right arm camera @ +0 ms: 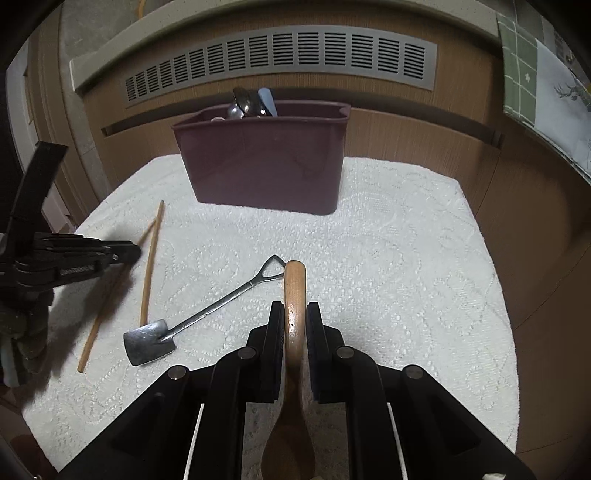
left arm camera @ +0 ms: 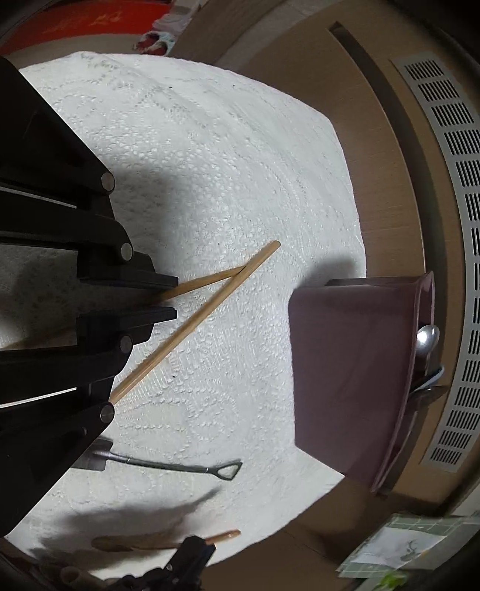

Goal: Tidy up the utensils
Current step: 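Lift the chopstick and wooden spoon up over the purple caddy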

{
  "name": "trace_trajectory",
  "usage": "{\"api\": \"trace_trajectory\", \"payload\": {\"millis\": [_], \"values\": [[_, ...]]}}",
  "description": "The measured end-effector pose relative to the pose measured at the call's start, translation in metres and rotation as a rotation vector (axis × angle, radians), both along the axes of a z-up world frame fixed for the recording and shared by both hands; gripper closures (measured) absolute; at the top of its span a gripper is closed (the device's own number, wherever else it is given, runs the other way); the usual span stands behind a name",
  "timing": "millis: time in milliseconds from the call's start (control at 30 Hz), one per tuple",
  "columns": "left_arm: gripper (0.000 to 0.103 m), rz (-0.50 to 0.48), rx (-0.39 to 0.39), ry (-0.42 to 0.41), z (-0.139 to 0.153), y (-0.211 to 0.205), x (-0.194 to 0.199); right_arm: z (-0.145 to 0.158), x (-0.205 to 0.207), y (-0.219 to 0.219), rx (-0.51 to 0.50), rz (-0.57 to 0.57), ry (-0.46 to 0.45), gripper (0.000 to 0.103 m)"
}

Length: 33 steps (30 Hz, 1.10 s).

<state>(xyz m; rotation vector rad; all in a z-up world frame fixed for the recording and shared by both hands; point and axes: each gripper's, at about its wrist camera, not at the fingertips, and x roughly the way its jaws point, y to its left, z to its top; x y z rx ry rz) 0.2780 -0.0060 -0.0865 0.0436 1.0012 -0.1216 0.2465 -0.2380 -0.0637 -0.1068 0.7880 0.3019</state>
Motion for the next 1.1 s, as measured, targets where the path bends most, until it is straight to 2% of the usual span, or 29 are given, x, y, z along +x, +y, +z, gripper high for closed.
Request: {"api": "trace_trajectory", "payload": {"millis": [233,333,467,600,733,967,1033,1100], "values": [[0.092,0.063,-0.037,0.088,0.002,0.004,0.015,0.001,0.006,-0.004,0.022,-0.014,0.000,0.092],[0.093,0.086,-0.082,0.075,0.002,0.007,0.019,-0.001,0.006,-0.002,0.031,-0.019,-0.006,0.092],[0.098,0.095,-0.150,-0.027,0.008,0.011,-0.005,0.004,0.001,-0.005,0.037,-0.033,-0.035,0.092],[0.098,0.071,-0.231,-0.192,0.043,0.010,-0.053,0.021,-0.008,-0.015,0.068,-0.030,-0.089,0.092],[0.098,0.051,-0.264,-0.283,0.070,0.013,-0.077,0.040,-0.012,-0.022,0.136,-0.024,-0.115,0.092],[0.098,0.012,-0.310,-0.434,0.116,0.010,-0.085,0.060,-0.016,-0.020,0.178,-0.010,-0.162,0.092],[0.098,-0.011,-0.328,-0.492,0.142,0.007,-0.080,0.068,-0.014,-0.021,0.198,-0.015,-0.179,0.092],[0.098,-0.037,-0.333,-0.568,0.175,0.006,-0.071,0.090,-0.007,-0.021,0.215,-0.011,-0.221,0.092]]}}
